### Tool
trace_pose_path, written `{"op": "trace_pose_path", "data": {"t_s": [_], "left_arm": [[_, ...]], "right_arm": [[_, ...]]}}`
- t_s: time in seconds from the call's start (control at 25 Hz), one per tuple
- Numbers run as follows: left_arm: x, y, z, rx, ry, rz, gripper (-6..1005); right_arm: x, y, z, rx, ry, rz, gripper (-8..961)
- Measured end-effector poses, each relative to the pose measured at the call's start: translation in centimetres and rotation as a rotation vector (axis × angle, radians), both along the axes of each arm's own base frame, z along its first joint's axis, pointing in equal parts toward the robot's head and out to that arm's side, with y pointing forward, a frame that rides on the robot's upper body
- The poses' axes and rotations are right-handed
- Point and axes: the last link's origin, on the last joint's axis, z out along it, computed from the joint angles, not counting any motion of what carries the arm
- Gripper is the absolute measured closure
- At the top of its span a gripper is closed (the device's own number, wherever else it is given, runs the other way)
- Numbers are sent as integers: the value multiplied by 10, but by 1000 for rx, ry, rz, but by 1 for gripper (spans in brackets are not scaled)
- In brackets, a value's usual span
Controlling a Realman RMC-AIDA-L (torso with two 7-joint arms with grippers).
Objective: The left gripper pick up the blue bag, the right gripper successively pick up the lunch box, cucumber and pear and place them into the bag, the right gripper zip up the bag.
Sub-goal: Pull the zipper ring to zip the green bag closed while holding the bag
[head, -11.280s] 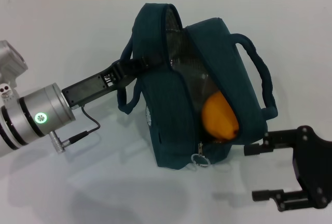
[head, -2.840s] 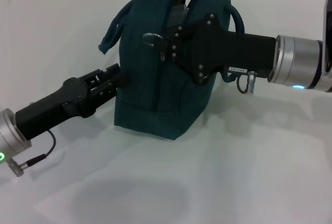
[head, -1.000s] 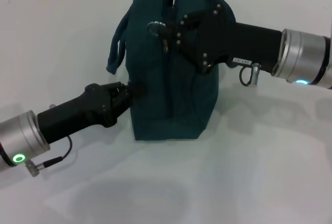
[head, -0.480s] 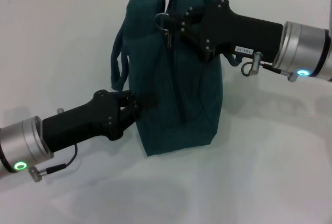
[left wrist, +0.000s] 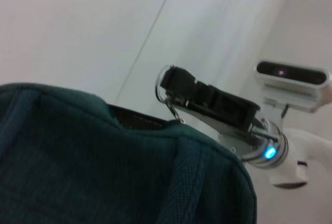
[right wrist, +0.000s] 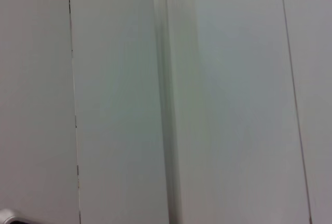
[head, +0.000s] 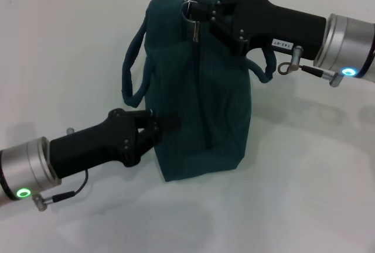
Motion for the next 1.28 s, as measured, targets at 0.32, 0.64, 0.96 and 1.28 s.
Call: {"op": "trace_pose_path", "data": {"t_s": [0.32, 0.64, 0.96, 1.28], "left_arm": [[3, -8, 1, -18, 1, -67, 938], [-3, -20, 8, 5, -15, -84, 938], [-16, -23, 19, 66, -18, -15, 941], [-37, -16, 33, 194, -15, 144, 919]], "right_arm": [[1, 9, -1, 29, -27, -37, 943], [5, 19, -5, 76, -66, -94, 943], [8, 28, -6, 123, -99, -139, 943], [22, 24, 3, 151, -73, -175, 942]]}}
